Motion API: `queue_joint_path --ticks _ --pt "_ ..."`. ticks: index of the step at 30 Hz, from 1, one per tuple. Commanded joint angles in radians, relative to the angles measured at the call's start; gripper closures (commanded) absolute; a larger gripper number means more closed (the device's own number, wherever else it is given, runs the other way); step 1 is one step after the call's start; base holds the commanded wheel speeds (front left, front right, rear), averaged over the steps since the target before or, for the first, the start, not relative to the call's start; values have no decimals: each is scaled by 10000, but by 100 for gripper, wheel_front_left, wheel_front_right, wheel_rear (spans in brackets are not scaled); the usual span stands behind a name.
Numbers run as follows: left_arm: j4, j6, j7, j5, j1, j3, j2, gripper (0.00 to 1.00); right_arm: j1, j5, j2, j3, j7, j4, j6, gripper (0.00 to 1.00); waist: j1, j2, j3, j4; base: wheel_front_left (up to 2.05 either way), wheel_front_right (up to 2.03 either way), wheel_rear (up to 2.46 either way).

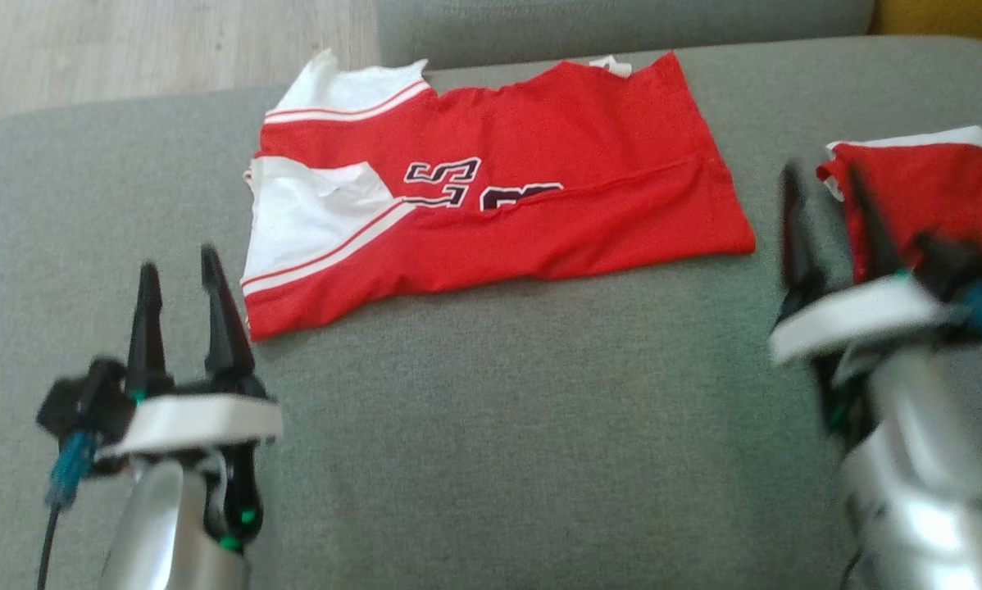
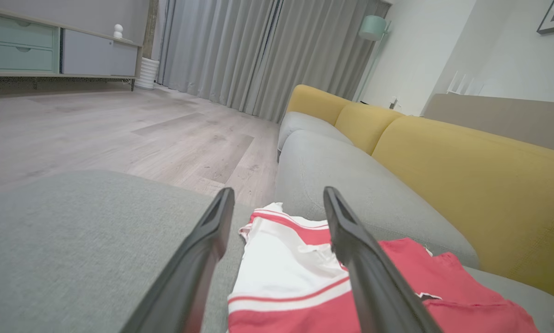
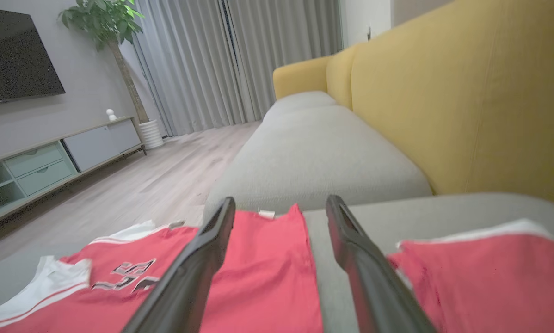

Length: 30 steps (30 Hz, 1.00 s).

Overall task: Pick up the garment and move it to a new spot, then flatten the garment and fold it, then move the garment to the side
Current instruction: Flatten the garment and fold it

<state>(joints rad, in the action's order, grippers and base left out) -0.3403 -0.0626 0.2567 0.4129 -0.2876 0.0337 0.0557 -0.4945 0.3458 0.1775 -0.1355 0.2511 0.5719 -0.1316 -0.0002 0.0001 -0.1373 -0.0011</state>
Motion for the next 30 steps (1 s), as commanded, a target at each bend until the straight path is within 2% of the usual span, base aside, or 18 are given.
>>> queue_joint_path --ticks 1,6,13,16,18,22,30 --pt "435 -33 49 -29 -108 -466 110 0 402 -293 -440 17 104 -558 9 0 2 -1 156 -51 0 0 0" --pt "619 -43 50 -420 655 -627 -29 0 1767 -957 -1097 563 105 -1194 9 0 2 -1 401 -93 0 0 0" --pt "301 60 50 -538 560 -457 -51 0 2050 -1153 -1259 714 106 -1602 9 0 2 -1 273 -211 0 0 0" --pt "-410 203 50 -728 192 -334 -52 0 1899 -1107 -1267 644 106 -1762 9 0 2 -1 37 -293 0 0 0" --pt "-1369 390 44 -864 -387 -302 -43 0 1725 -1032 -1269 599 106 -1925 9 0 2 -1 -311 -405 0 0 0" --pt "-2815 691 -138 -1024 -1344 -359 265 0 1526 -985 -1270 497 106 -2076 9 0 2 -1 -760 -601 0 0 0" --pt "-5306 1084 -1143 -1269 -2536 -230 860 0 1326 -792 -1271 365 106 -2285 9 0 2 -1 -1251 -935 0 0 0"
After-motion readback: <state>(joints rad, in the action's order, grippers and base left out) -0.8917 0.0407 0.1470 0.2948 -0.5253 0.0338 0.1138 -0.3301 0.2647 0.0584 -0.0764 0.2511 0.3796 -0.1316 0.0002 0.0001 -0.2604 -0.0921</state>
